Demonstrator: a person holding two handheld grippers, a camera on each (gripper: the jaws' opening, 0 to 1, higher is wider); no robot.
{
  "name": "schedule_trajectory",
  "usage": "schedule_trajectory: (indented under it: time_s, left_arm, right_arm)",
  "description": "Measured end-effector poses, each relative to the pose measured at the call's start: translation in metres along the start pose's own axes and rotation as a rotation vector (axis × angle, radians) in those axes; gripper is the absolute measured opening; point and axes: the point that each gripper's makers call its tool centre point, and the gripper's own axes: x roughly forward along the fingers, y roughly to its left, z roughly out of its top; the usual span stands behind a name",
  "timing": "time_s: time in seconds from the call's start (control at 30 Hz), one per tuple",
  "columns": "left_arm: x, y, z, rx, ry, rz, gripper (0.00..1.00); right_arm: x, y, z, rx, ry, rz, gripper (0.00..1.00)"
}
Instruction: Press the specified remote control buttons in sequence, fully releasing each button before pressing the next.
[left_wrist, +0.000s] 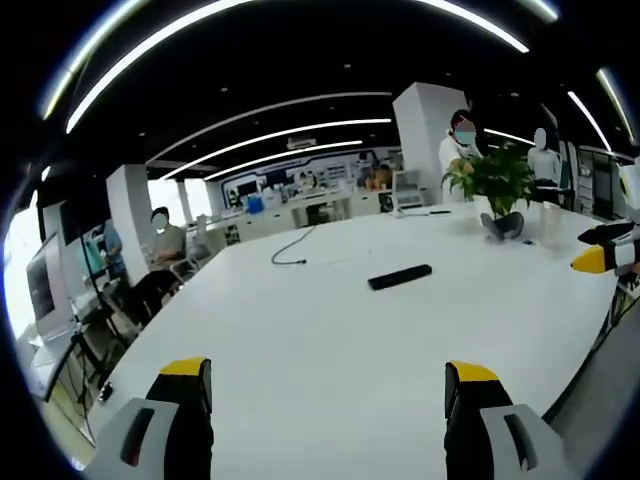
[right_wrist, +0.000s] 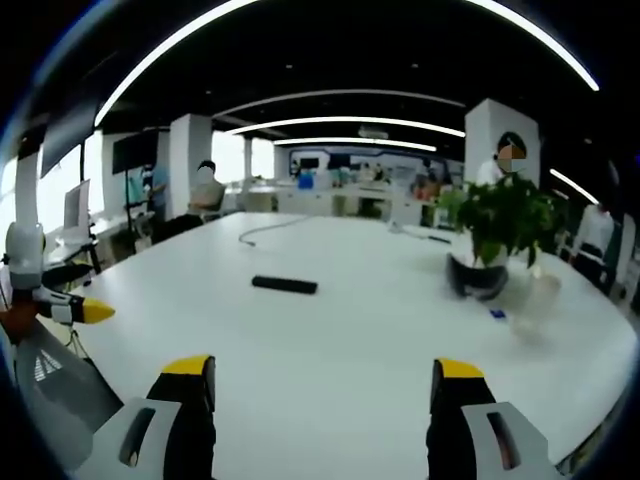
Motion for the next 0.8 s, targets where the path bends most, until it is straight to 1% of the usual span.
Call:
schedule_trajectory:
  time_s: [0.23,0.47,0.57,0.8]
  left_arm:
    - [0.0009,-0.0048,-0.0022,0.018,0.015,-0.018,1.00]
    - [0.0010,-0.0051,-0.0028,0.018,0.018,-0.020,1.00]
    - [0.0014,-0.0077,-0.0033,0.020,0.021,-0.032,1.00]
    - [0.0023,-0.0099,-0.0061,0.034,0.035,-0.040,1.00]
  right_arm:
    - [-0.0002,-0.0007,-0.0001,0.001,0.000,-0.004,0.88]
    - [0.0001,-0.0009,-0.0008,0.000,0.005,-0.005,0.88]
    - [-0.0003,-0.0015,-0.0002,0.002,0.001,-0.007,0.88]
    - [0.0008,-0.0001,-0.0023,-0.002,0.013,0.000,0.87]
